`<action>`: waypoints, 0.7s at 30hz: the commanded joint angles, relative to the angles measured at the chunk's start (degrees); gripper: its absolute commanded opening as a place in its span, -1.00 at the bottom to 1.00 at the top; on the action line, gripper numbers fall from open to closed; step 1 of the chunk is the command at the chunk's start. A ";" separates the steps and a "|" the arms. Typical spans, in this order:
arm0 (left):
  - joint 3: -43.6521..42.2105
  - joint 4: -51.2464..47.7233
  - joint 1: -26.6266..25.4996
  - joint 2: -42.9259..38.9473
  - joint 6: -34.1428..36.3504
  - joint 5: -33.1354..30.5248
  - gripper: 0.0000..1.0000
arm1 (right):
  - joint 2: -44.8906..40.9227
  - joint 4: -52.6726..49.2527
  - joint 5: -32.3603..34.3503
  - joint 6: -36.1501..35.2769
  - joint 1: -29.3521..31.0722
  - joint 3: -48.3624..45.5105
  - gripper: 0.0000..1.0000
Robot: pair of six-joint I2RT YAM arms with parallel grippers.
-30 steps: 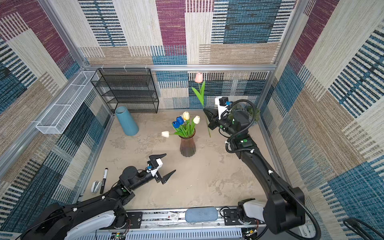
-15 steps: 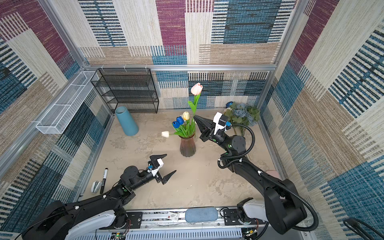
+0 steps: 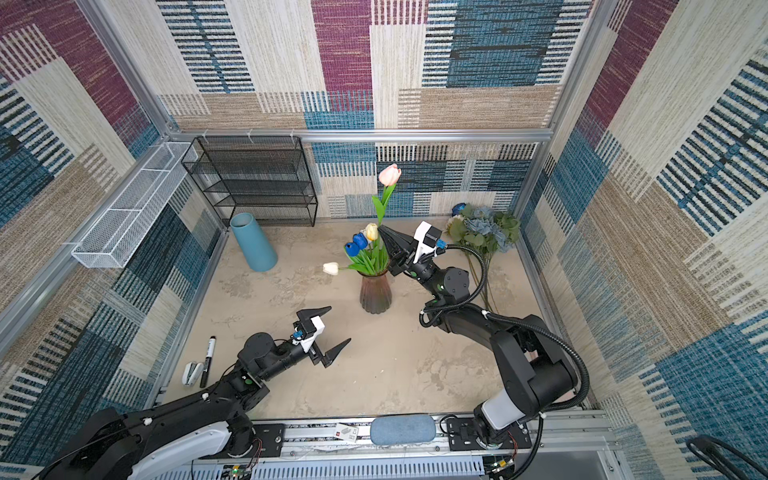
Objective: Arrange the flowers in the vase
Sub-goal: 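Lift the pink tulip and carry it over the pink vase, then lower the pink tulip into the vase opening with the right gripper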
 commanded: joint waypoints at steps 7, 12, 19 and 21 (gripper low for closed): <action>-0.03 0.56 0.02 -0.59 -0.57 -0.47 0.98 | 1.17 -0.65 0.48 -2.18 0.41 -3.12 -1.00; 0.06 0.85 0.02 -0.10 -0.70 -0.17 0.99 | -0.84 -8.37 -1.10 -4.15 0.59 -2.54 -0.52; 0.06 1.13 0.02 0.09 -0.89 0.05 0.98 | -4.42 -20.98 3.28 -8.40 0.86 -0.40 -0.02; -0.01 1.13 0.02 0.06 -0.86 0.04 0.98 | -5.01 -24.26 5.21 -8.77 0.86 0.72 -0.09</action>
